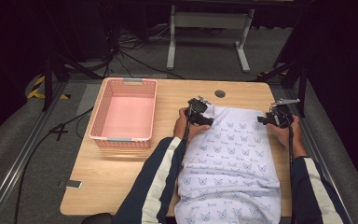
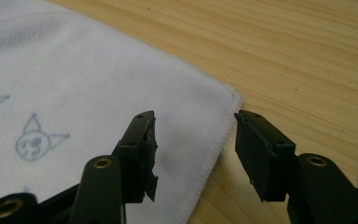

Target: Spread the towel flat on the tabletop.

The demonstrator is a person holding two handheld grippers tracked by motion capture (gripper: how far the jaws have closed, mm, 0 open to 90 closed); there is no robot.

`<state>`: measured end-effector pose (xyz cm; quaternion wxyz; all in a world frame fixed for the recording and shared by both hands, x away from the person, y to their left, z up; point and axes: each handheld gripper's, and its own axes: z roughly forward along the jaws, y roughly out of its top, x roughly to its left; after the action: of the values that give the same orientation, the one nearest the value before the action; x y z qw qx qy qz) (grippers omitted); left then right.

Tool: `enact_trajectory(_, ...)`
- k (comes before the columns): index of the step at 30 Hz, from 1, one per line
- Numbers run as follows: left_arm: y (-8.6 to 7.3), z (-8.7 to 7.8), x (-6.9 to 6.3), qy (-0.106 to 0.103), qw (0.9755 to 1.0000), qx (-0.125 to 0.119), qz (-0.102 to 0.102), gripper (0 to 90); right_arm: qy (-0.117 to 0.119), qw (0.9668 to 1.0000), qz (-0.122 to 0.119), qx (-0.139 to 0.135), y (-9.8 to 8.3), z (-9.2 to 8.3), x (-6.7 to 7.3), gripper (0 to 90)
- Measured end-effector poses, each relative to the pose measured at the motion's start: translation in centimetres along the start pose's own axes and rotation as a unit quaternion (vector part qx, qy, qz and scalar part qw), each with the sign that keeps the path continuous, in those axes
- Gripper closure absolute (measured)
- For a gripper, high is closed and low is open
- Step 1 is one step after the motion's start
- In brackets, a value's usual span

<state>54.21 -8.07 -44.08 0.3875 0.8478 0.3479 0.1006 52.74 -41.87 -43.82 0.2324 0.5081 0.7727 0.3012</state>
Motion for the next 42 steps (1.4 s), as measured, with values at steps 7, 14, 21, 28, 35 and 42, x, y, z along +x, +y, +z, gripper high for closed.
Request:
enact_trajectory(7, 1.3, 2.1, -0.9, 0.062, 0.9977, 0.025, 0.010, 37.2, -0.003, 1.0000, 0.008, 0.003, 0.5, 1.0, 0.9, 47.1)
enact_trajectory(14, 1.2, 1.9, -0.2, 0.068, 0.9975, 0.018, 0.010, 69.1, 0.002, 0.9999, 0.003, 0.012, 0.2, 1.5, 1.2, 49.0)
enact_trajectory(21, 0.6, -1.6, 2.1, 0.063, 0.9979, -0.011, -0.014, 83.9, 0.011, 0.9998, 0.009, 0.011, 0.0, 1.5, 0.9, 49.5)
enact_trajectory(28, -0.1, -2.8, 3.4, 0.061, 0.9979, -0.003, -0.024, 85.0, -0.020, 0.9978, 0.057, -0.030, 0.5, 1.3, -0.2, 48.1)
enact_trajectory(35, -0.5, -2.3, 3.3, 0.061, 0.9980, 0.013, -0.015, 85.9, -0.038, 0.9967, 0.071, -0.011, 0.2, 2.4, -1.3, 43.2)
enact_trajectory(42, -1.2, -2.3, 3.6, 0.059, 0.9978, 0.025, -0.016, 86.3, -0.017, 0.9983, 0.056, -0.004, 0.6, 2.5, -1.2, 61.0)
